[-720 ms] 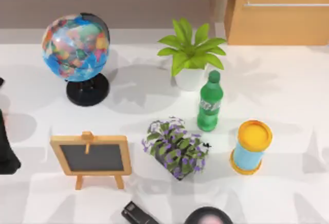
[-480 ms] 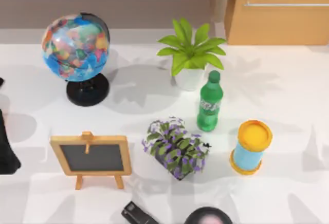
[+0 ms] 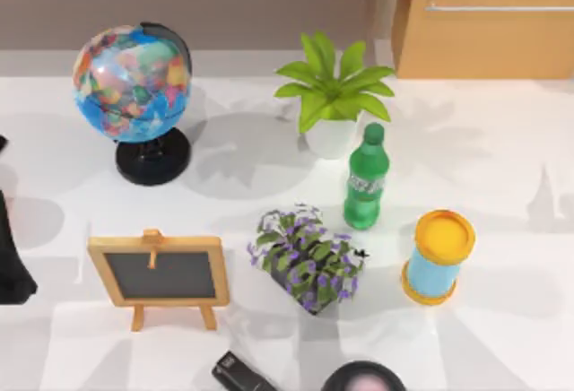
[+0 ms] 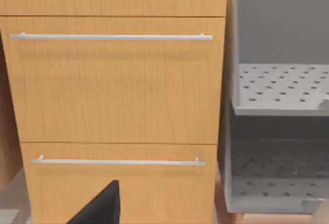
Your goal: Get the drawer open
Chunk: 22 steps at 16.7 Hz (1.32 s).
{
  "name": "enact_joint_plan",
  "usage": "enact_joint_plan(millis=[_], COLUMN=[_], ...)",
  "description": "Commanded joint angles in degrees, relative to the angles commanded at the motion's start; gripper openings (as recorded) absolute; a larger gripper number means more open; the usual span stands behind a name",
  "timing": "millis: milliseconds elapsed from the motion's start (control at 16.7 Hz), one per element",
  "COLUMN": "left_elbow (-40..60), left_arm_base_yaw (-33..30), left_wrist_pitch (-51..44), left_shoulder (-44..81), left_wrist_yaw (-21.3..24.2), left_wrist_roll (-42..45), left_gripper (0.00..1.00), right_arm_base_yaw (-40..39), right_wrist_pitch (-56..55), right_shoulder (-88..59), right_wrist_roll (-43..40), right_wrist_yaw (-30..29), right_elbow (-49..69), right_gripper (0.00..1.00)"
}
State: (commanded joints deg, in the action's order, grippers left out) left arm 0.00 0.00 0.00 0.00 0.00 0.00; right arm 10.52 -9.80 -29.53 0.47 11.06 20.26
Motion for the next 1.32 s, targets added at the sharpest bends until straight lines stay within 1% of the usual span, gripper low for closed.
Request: enact_joint_plan(millis=[240, 420, 720, 900, 1020, 1140, 1320], left_elbow=[0.0, 0.0, 0.0, 0.0, 0.0, 0.0, 0.0], left_arm_base_yaw=[0.0, 0.0, 0.0, 0.0, 0.0, 0.0, 0.0], left_wrist_pitch=[0.0, 0.0, 0.0, 0.0, 0.0, 0.0, 0.0], left_shoulder=[0.0, 0.0, 0.0, 0.0, 0.0, 0.0, 0.0], left_wrist_yaw=[0.0, 0.0, 0.0, 0.0, 0.0, 0.0, 0.0], left_wrist_roll=[0.0, 0.0, 0.0, 0.0, 0.0, 0.0, 0.0], left_gripper=[1.0, 1.0, 1.0, 1.0, 1.0, 1.0, 1.0], right_arm_base_yaw=[5.24, 7.85, 8.61, 7.7, 5.02, 1.03, -5.87], right_wrist_pitch=[-4.54, -6.79, -7.43, -8.0, -10.75, -15.26, -24.34], right_shoulder=[-14.7, -21.32, -23.05, -23.44, -26.24, -31.1, -41.81], right_wrist_roll=[0.21, 0.28, 0.3, -0.43, -3.52, -9.05, -22.01], right_wrist_yaw=[4.7, 7.03, 7.71, 7.2, 5.49, 2.69, -2.78], right_elbow=[9.36, 14.01, 15.35, 15.44, 16.69, 18.61, 22.2], right_gripper=[1.0, 1.0, 1.0, 1.0, 1.0, 1.0, 1.0])
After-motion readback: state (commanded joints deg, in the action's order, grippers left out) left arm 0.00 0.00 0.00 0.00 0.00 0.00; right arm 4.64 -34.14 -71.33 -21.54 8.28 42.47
